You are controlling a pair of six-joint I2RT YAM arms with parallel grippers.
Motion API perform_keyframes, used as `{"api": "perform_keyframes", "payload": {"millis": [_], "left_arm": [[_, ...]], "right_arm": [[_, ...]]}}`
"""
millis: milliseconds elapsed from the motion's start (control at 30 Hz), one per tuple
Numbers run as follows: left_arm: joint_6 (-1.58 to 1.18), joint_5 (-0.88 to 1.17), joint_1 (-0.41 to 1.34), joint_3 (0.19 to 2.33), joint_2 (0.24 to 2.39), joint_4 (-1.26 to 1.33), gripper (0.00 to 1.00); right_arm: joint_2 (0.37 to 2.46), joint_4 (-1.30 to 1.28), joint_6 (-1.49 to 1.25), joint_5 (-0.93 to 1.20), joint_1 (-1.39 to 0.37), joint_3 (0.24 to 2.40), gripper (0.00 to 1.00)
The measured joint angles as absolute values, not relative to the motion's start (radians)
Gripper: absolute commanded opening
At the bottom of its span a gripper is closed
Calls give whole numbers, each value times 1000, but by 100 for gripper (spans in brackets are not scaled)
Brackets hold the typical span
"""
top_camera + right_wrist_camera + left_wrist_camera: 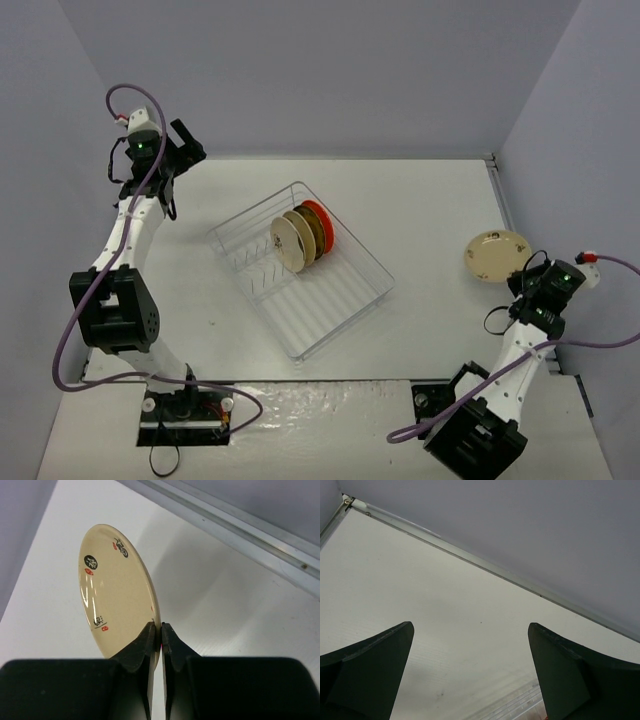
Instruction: Load the plates into the dish rack
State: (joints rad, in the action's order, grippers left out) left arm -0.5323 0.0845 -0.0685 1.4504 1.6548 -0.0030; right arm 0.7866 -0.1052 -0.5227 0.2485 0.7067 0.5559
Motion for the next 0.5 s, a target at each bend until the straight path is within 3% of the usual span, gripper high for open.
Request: {"api": "perform_keyframes", "payload": {"millis": [300, 500], "left_arm": [[-532, 78, -68, 1374, 1604, -20, 97], [-532, 42, -68, 1337, 1571, -77, 97]], "right_arm": [[708, 4, -490, 236, 469, 678, 0], [813, 115, -415, 157, 120, 855, 0]]}}
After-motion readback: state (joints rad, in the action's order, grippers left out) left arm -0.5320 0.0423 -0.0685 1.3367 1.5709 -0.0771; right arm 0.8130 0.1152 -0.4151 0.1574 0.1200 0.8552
